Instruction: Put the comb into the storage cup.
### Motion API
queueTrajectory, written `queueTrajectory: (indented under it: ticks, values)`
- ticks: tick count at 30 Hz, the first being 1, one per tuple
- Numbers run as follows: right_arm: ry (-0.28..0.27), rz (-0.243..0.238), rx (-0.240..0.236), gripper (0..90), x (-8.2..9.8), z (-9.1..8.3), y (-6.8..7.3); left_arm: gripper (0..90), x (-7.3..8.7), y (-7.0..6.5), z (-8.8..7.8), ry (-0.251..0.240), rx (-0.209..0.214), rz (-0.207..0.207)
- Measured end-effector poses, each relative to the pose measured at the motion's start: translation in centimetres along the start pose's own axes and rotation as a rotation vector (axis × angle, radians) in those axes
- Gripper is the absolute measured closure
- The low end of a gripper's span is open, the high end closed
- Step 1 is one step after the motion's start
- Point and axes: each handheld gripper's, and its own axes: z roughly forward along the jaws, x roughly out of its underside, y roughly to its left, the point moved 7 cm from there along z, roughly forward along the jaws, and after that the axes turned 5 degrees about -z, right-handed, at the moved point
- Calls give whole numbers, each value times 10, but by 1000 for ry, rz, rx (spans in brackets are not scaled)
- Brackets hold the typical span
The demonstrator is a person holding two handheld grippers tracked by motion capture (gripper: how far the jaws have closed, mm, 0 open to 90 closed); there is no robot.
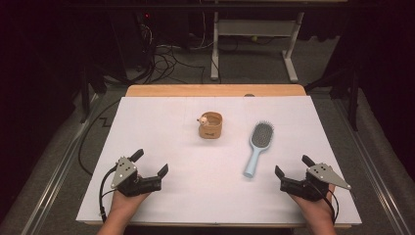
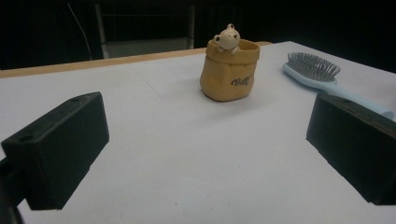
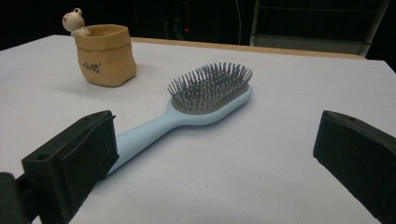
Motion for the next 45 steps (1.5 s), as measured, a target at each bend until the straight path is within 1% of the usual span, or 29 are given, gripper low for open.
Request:
queueTrajectory:
  ticks: [2, 6, 12, 16, 24, 26, 29, 32, 34, 35, 38, 39, 41, 45]
  values:
    - [3, 2, 1, 2, 0, 0, 0, 0, 0, 1, 0, 1, 2, -9]
    - [-7, -4, 9, 3, -2, -1, 0, 0, 2, 1, 1, 12, 11, 1]
    - [1, -6, 17, 3, 0, -1, -1, 0, 0, 0, 1, 9, 18, 4]
    - [1, -6, 13, 3, -1, -1, -1, 0, 0, -1, 0, 1, 19, 1]
    - [8, 0, 5, 16, 1, 0, -2, 0, -1, -5, 2, -4, 18, 17]
    - [15, 2, -1, 37, 2, 0, -3, 0, 0, -5, 3, 5, 19, 25]
    - [23, -8, -3, 84, 1, 0, -2, 0, 1, -5, 3, 7, 17, 34]
    - [28, -15, -6, 110, 2, 0, -1, 0, -1, -3, 2, -5, 13, 22]
    - [32, -8, -10, 155, 3, 1, -2, 0, -1, -1, 3, -3, 8, 11]
    - [32, -7, -8, 158, 3, 1, -3, 0, 0, 0, 4, -1, 5, 9]
    - [43, 1, -11, 197, 4, 4, -4, 0, -1, 2, 4, 0, -11, 8]
    - [43, -2, -13, 204, 5, 4, -4, 0, -1, 3, 4, -1, -16, 16]
    - [51, -4, -13, 232, 5, 4, -3, 0, 0, 3, 3, 9, -14, 26]
    - [58, -5, -18, 308, 6, 5, 0, 0, 0, 1, 1, 15, 2, 27]
